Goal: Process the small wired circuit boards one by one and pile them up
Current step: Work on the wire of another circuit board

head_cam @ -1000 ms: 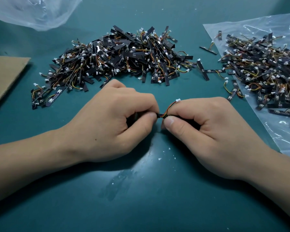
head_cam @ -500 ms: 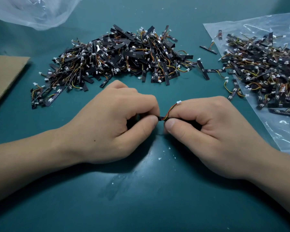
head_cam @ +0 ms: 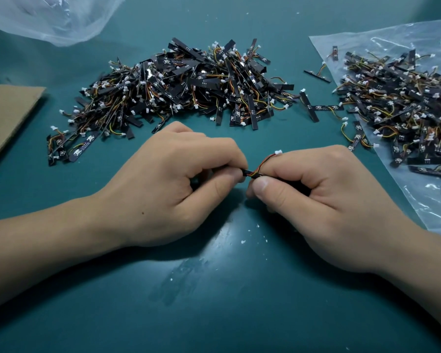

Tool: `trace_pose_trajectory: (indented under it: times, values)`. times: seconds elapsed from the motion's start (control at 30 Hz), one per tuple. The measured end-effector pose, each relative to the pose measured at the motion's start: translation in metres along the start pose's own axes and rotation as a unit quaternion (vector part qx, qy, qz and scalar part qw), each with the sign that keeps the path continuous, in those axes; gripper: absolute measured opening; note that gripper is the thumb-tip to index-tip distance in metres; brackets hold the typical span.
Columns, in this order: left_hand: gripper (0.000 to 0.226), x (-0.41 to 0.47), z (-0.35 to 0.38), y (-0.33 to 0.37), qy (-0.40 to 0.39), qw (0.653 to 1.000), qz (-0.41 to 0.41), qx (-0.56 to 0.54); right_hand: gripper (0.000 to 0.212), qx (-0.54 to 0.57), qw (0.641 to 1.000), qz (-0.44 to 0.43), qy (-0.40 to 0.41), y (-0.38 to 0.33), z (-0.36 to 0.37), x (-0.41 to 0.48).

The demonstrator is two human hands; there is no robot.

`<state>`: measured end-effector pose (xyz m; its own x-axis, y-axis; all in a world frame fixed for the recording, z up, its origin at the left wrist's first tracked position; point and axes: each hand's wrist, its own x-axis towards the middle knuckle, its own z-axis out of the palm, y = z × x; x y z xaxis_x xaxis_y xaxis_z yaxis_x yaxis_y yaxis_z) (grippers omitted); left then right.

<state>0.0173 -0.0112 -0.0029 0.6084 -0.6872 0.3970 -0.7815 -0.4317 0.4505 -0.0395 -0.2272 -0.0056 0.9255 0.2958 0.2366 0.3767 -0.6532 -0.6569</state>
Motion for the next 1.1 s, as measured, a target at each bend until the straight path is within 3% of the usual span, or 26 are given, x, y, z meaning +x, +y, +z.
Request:
trace_pose_trajectory:
  times: [0.27,0.33,0.4,0.5,0.6,0.83,1.1]
  values:
    - [0.024,0.000,-0.002,0.003,0.019,0.999,0.005,-0.029,0.050,0.004,0.999,-0.006,-0.043,0.001,0.000,-0.001]
    - [0.035,-0.001,-0.002,0.001,0.037,0.999,-0.029,-0.028,0.043,0.067,0.997,-0.003,0.023,0.002,0.000,0.000]
    - [0.045,0.000,0.000,-0.003,0.050,0.995,-0.084,0.001,0.024,0.180,0.973,-0.005,0.145,0.003,-0.002,0.002]
    - [0.055,0.002,0.005,-0.006,-0.011,0.979,-0.161,0.128,0.057,0.278,0.935,0.023,0.217,0.009,-0.004,0.007]
    - [0.056,0.001,0.009,-0.007,-0.053,0.963,-0.168,0.202,0.069,0.234,0.957,0.084,0.152,0.012,0.002,0.008]
    - [0.059,0.002,0.009,-0.005,-0.061,0.963,-0.163,0.207,0.020,0.096,0.992,0.056,0.057,0.005,0.005,0.001]
    - [0.051,0.004,0.007,-0.005,-0.054,0.970,-0.143,0.189,0.010,0.043,0.997,0.043,0.036,0.002,0.003,0.001]
